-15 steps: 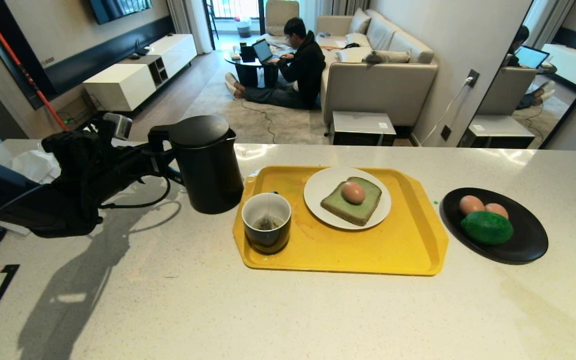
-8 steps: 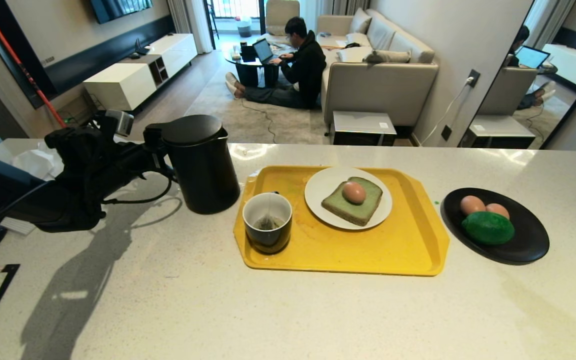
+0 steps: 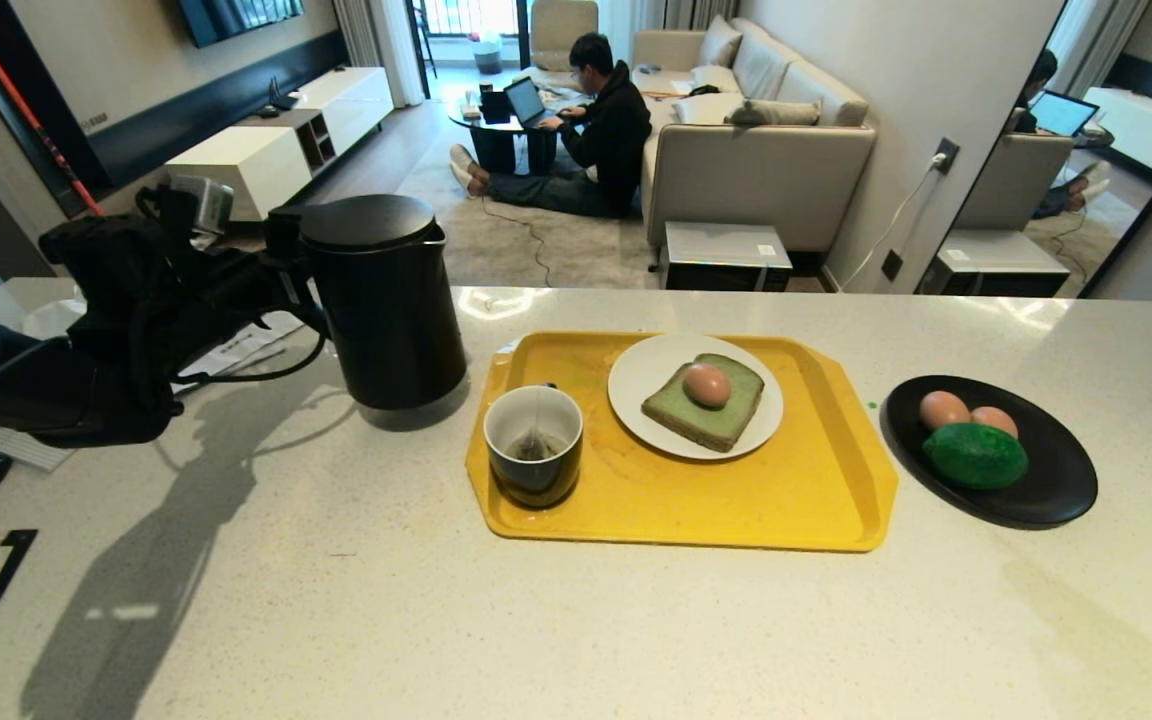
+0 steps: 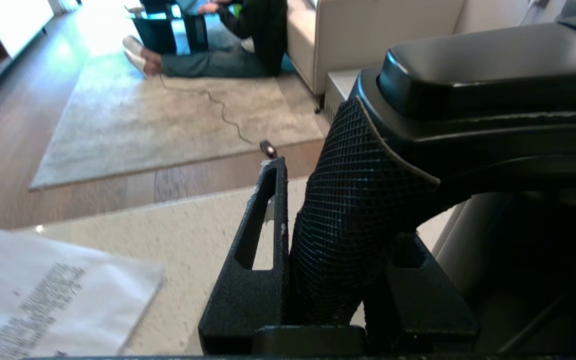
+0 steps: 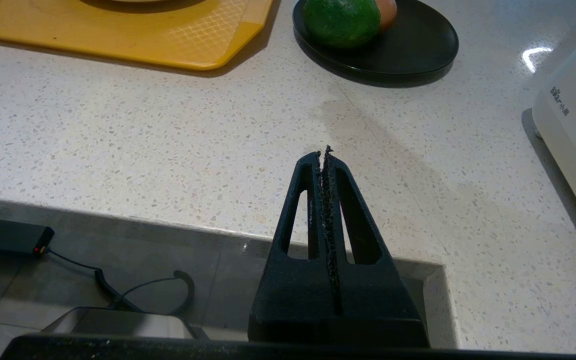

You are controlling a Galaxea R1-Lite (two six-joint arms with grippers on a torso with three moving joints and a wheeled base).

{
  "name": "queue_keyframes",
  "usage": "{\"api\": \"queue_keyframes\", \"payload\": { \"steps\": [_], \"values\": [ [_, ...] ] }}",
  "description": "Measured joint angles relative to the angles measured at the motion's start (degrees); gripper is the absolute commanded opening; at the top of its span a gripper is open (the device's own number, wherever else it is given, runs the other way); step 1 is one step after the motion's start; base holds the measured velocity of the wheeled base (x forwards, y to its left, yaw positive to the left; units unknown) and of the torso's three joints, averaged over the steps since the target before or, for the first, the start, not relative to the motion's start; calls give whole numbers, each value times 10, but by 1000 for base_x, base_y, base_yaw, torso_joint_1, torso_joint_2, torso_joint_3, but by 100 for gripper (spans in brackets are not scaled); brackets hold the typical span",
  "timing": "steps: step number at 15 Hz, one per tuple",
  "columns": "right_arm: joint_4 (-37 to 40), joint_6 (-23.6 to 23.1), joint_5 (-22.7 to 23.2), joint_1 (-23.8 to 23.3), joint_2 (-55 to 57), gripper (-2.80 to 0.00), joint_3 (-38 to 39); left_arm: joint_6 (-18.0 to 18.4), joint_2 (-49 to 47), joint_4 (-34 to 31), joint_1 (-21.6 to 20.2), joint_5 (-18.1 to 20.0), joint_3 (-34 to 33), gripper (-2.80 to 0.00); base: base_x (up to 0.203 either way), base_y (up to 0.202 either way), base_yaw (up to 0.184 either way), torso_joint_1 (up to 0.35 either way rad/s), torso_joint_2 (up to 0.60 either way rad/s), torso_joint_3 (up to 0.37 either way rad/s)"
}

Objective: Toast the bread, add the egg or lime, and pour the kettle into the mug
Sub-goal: Pick up the kettle, then pour water into a cup

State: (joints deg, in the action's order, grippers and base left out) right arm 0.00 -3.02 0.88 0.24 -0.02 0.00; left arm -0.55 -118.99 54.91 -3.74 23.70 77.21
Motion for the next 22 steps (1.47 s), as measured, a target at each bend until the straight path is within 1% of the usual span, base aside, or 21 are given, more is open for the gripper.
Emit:
{"api": "queue_keyframes", "payload": {
  "steps": [4,6,8,12,13,16,20,22],
  "values": [
    [0,0,0,0,0,-280,0,-2,52,-5,0,0,-7,-280,0,0,0,0,0,0],
    [0,0,0,0,0,-280,0,-2,81,-18,0,0,-8,-280,0,0,0,0,0,0],
    [0,0,0,0,0,-280,0,-4,115,-44,0,0,-8,-280,0,0,0,0,0,0],
    [0,0,0,0,0,-280,0,-19,189,-110,0,0,-8,-280,0,0,0,0,0,0],
    [0,0,0,0,0,-280,0,-20,205,-117,0,0,-9,-280,0,0,0,0,0,0],
    [0,0,0,0,0,-280,0,-20,238,-118,0,0,-18,-280,0,0,0,0,0,0],
    [0,-5,4,0,0,-280,0,-20,268,-119,-7,1,-54,-280,0,0,0,0,0,0],
    [0,-6,4,0,0,-280,0,-20,277,-120,-10,3,-62,-280,0,0,0,132,-239,-102]
  ]
}}
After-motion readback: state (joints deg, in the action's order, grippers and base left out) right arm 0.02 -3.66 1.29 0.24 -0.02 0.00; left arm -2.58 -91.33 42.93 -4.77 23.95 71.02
